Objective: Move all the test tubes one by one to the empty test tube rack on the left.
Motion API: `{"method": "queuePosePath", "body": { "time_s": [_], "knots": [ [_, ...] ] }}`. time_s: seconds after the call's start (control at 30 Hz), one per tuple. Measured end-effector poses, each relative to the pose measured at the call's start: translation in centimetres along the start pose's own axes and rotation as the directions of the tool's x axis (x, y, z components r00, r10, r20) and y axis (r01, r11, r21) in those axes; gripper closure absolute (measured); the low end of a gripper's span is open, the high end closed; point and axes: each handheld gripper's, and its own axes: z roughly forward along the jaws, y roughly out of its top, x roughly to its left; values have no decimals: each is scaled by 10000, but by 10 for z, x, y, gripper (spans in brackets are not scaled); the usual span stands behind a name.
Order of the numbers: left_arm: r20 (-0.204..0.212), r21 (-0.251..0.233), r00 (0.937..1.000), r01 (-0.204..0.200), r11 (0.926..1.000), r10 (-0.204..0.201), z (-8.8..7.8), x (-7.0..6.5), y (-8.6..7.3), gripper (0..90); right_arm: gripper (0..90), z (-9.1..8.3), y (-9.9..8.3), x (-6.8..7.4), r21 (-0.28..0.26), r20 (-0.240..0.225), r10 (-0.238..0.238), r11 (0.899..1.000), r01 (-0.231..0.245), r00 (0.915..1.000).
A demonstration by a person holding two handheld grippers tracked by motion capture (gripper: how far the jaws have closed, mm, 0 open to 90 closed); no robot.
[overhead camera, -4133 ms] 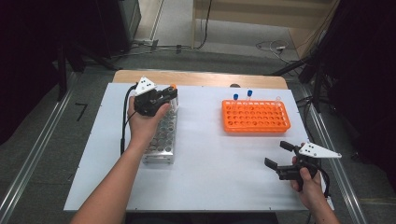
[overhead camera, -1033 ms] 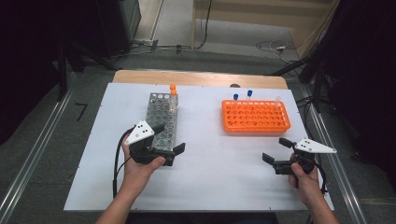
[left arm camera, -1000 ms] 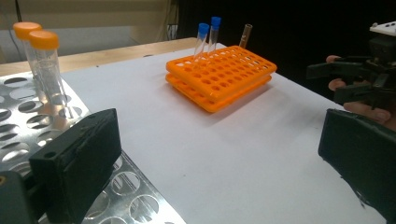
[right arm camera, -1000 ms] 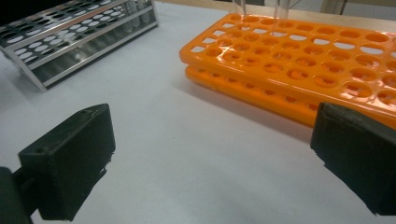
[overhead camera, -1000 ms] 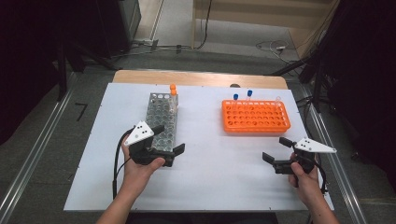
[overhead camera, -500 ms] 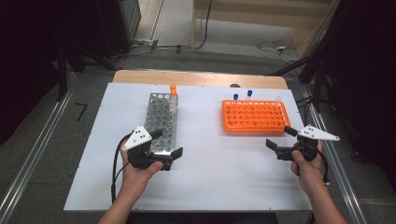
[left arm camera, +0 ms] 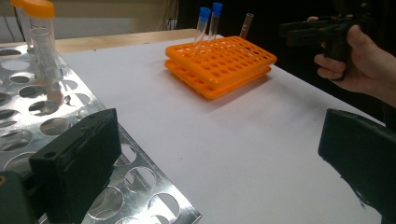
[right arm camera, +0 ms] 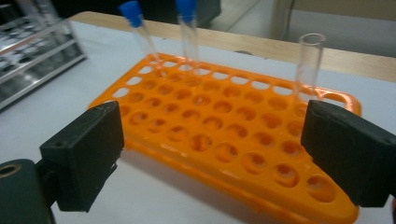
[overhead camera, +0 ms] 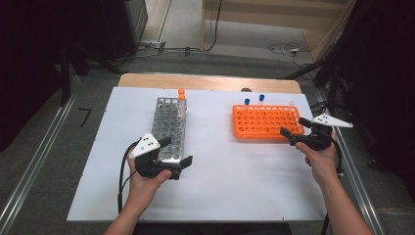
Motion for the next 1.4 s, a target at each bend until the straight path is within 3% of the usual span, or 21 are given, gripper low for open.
{"method": "queuePosePath", "body": {
  "time_s": [0.37, 0.67, 0.83, 1.0, 1.17, 1.4],
  "knots": [
    [34, -68, 10000, 61, 10000, -60, -1, 0, 0, 0, 203, 32, 10, -25, 242, 1152, 614, 9976, -646, 9914],
    [55, -68, 9999, 99, 9999, -99, -1, 0, 0, 0, 429, 55, 8, -43, 215, 1610, 976, 9945, -1024, 9821],
    [88, -51, 9999, 126, 9999, -126, -1, 0, 0, 0, 519, 64, 8, -44, 225, 1858, 1020, 9939, -1080, 9773],
    [76, -56, 9999, 149, 9999, -149, -1, 0, -1, 0, 598, 72, 6, -44, 431, 2163, 768, 9952, -881, 9733],
    [87, -39, 9998, 185, 9998, -184, 0, 0, -1, 0, 675, 75, 5, -41, 587, 2767, 544, 9956, -734, 9594],
    [81, -5, 9997, 225, 9997, -225, 2, -2, -1, 0, 734, 75, 5, -40, 603, 2795, 516, 9956, -712, 9588]
  ]
}}
